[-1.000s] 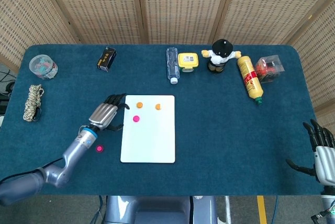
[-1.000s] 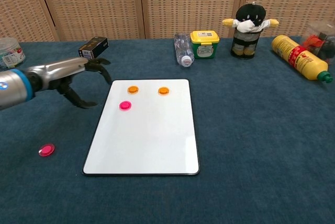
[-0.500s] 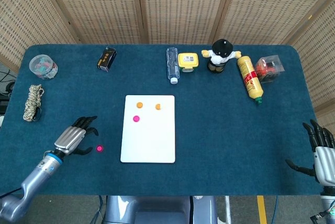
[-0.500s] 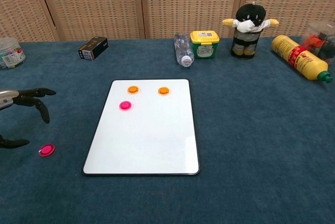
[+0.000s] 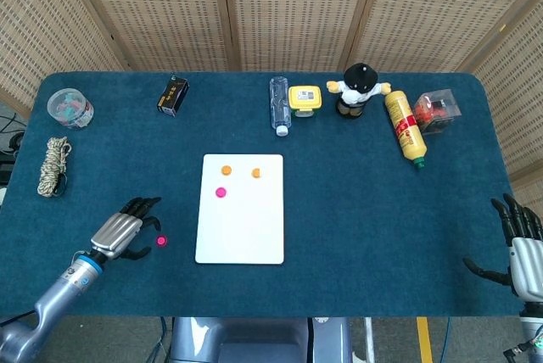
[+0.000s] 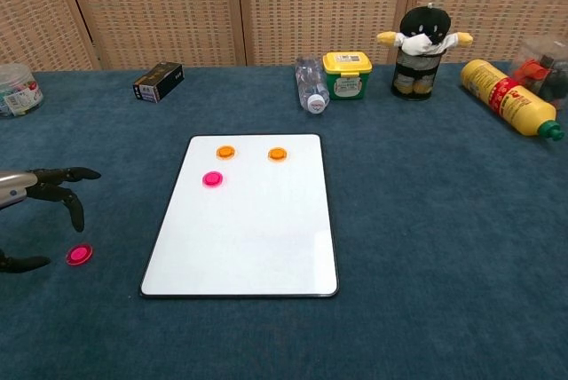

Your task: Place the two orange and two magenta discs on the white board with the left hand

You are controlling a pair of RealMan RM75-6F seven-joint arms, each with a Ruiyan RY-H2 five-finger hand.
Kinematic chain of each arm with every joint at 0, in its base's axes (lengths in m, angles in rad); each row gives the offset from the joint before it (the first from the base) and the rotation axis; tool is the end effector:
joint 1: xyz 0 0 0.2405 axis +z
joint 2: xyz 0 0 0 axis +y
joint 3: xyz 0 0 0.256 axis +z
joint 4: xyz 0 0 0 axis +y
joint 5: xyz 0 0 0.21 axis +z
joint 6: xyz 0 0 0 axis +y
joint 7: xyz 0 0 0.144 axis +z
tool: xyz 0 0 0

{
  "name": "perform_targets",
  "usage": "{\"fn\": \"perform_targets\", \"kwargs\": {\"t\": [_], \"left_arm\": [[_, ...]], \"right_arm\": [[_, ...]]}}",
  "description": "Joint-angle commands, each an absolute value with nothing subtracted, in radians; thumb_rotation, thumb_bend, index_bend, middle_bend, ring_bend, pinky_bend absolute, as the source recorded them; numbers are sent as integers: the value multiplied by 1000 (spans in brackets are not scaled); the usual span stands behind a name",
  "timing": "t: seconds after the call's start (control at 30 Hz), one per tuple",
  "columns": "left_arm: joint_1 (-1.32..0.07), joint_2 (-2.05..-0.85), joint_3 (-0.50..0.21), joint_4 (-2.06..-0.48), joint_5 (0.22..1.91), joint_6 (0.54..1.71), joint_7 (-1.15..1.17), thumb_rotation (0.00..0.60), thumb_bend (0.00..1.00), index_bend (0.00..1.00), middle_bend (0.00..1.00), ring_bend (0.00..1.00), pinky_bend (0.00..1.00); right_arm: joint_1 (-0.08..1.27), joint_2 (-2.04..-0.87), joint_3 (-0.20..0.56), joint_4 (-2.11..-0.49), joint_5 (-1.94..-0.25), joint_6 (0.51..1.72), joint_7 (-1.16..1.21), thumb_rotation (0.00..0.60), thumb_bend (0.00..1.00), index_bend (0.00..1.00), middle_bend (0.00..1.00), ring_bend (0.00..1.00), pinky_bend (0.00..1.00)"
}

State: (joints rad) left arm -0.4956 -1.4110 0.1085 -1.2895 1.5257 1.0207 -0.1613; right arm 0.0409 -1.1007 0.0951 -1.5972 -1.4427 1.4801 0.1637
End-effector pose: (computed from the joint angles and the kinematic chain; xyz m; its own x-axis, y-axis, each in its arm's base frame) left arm -0.2916 0.2627 0.0141 0.4460 0.4390 0.7800 0.8844 -0.3504 -0.3084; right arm -0.3270 -0.1763 0.1758 0.2652 0.0362 0.9635 -0.9616 0.0829 0.2615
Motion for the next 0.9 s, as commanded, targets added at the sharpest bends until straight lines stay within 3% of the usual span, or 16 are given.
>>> {"fn": "perform_targets", "kwargs": {"t": [0.03, 0.8, 0.9], "left_arm": [[-489, -1433, 106, -1270, 1534, 1034, -131, 600, 326, 387, 0, 0, 0], [-491, -1498, 98, -1224, 1538, 1007, -98, 600, 327, 395, 0, 0, 0], [-493, -1503, 96, -1221, 1537, 1003, -96, 600, 332, 504, 0, 0, 0]], "right_arm": [[41, -1100, 95, -1598, -1443, 1480, 165, 600, 26, 0, 0, 0, 0], [41, -1098, 96, -1600, -1440, 1475, 175, 600, 26, 0, 0, 0, 0], [41, -1097, 96, -1600, -1439, 1474, 178, 600, 28, 0, 0, 0, 0]]}}
